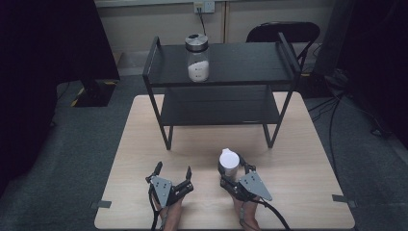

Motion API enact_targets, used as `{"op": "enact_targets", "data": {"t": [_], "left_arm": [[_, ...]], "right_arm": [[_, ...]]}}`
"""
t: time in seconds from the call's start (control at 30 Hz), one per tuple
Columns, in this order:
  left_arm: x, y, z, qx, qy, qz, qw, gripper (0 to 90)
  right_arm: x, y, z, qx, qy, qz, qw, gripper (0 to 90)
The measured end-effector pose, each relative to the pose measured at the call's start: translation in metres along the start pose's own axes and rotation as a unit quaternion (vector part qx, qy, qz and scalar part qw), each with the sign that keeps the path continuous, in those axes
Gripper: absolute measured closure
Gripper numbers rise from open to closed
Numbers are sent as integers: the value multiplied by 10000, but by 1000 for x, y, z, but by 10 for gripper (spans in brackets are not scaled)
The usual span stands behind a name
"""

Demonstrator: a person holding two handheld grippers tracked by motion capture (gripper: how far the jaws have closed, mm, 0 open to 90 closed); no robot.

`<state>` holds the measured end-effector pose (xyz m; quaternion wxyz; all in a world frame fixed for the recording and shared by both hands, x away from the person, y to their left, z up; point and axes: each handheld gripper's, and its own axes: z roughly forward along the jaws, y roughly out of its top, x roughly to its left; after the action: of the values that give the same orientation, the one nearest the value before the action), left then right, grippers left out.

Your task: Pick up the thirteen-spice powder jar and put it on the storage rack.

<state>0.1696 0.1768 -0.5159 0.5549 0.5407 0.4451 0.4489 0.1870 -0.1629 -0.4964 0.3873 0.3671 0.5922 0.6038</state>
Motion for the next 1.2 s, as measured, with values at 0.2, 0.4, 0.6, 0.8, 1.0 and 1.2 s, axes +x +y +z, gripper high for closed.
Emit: {"op": "enact_targets", "data": {"t": [0.2, 0.4, 0.6, 0.8, 1.0, 1.2], "left_arm": [[0, 0, 0, 1, 2, 6, 10000, 3], [0, 0, 0, -1, 2, 4, 10000, 3], [0, 0, 0, -1, 1, 0, 10000, 2], [0, 0, 0, 1, 2, 7, 10000, 1], [0, 0, 0, 1, 4, 6, 10000, 2], [0, 0, 0, 0, 2, 5, 10000, 1]], "right_arm": [[-3, 4, 0, 69, 25, 67, 10000, 308], [-4, 9, -2, 110, 111, 19, 9999, 309], [-7, 16, -3, 93, 202, -43, 9997, 309], [-11, 24, -3, 103, 271, -108, 9995, 310], [-13, 33, -5, 95, 331, -181, 9992, 310], [-14, 42, -5, 75, 382, -270, 9989, 310]]}}
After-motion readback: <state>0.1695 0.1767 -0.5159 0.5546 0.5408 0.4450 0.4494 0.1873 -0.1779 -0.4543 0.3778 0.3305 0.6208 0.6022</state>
